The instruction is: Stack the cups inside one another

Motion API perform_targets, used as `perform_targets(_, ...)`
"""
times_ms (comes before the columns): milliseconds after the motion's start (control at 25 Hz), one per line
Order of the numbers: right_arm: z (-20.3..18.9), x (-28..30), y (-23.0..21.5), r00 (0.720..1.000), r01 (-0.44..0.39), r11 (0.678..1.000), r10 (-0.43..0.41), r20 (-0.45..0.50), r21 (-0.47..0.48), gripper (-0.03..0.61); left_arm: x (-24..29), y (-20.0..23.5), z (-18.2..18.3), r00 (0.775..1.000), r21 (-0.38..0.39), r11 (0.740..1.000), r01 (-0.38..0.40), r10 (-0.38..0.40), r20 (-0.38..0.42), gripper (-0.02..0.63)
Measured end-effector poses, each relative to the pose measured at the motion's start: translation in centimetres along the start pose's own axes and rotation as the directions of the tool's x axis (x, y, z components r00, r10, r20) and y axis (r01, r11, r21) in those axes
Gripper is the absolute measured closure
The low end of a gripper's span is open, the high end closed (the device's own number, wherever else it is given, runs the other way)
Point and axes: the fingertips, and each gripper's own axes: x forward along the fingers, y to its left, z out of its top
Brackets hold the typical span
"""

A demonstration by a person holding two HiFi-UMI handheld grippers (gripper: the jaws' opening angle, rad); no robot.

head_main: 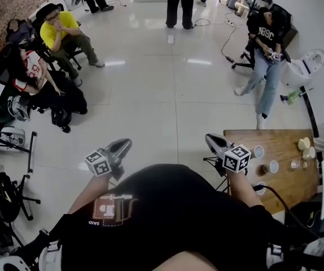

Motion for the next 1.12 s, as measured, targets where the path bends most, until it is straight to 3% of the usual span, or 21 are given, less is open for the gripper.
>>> perform_targets(240,3.4,4.0,0.1,0.988,0.124,0.990,-0.130,0.080,0.073,0.565,2.1,6.5,4.8,0.986,0.026,0.988,0.151,-0.149,-0.069,0.598)
perform_targets(360,4.0,6.1,0.3,0.978,0.179,0.979,-0.188,0.090,0.096,0.565,2.5,9.1,6.6,0.976,0.022,0.981,0.193,-0.190,-0.110,0.598)
perform_targets(560,3.3,8.6,1.5,0.975,0.209,0.973,-0.215,0.053,0.101,0.565,2.7,12.7,6.8,0.964,-0.018,0.973,0.231,-0.232,-0.127,0.598)
perform_targets(840,2.8,7.5,-0.4,0.964,0.259,0.958,-0.264,0.029,0.122,0.565,5.4,13.2,6.3,0.956,-0.047,0.966,0.256,-0.260,-0.132,0.598)
perform_targets(1120,2.2,4.4,-0.3,0.930,0.358,0.920,-0.367,0.027,0.158,0.565,7.6,11.2,6.0,0.910,-0.036,0.931,0.363,-0.363,-0.200,0.598)
